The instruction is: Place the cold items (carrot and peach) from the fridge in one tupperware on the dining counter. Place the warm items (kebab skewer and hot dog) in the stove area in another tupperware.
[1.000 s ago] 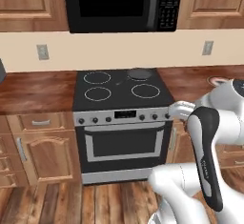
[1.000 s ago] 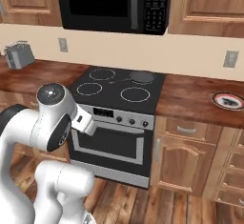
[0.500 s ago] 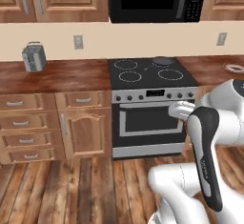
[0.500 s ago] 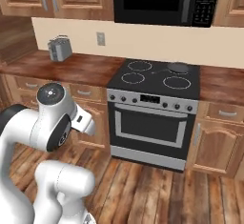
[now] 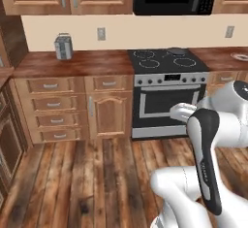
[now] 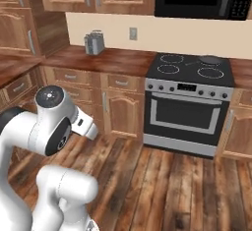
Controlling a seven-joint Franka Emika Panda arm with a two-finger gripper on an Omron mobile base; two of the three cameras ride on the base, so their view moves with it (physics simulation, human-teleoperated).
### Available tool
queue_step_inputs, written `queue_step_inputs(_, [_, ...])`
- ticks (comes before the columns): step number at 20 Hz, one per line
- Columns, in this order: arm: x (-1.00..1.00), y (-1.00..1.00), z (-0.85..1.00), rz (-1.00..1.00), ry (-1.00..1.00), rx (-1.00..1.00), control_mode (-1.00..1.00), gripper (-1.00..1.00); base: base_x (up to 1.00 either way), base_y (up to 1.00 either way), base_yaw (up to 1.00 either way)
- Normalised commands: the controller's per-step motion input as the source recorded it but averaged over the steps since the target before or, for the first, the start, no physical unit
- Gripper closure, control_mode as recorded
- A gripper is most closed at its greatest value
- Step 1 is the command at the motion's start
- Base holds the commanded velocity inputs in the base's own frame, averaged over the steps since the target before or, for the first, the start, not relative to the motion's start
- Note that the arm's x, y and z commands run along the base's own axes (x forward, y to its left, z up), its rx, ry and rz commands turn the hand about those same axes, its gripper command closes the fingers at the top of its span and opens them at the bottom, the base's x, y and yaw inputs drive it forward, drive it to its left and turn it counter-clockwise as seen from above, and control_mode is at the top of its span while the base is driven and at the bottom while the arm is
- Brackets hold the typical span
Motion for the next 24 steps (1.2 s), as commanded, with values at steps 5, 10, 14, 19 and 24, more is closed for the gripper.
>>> queue_step_inputs(5, [0.0, 0.0, 0.0, 0.0, 0.0, 0.0, 1.0, 1.0, -1.0, 0.05, -0.1])
queue_step_inputs(10, [0.0, 0.0, 0.0, 0.0, 0.0, 0.0, 1.0, 1.0, -1.0, 0.26, -0.17])
queue_step_inputs(14, [0.0, 0.0, 0.0, 0.0, 0.0, 0.0, 1.0, 1.0, -0.96, 0.64, -0.17])
queue_step_inputs(19, [0.0, 0.0, 0.0, 0.0, 0.0, 0.0, 1.0, 1.0, -0.93, 0.76, -0.14])
queue_step_inputs(24, [0.0, 0.0, 0.0, 0.0, 0.0, 0.0, 1.0, 1.0, -0.76, 0.77, 0.0])
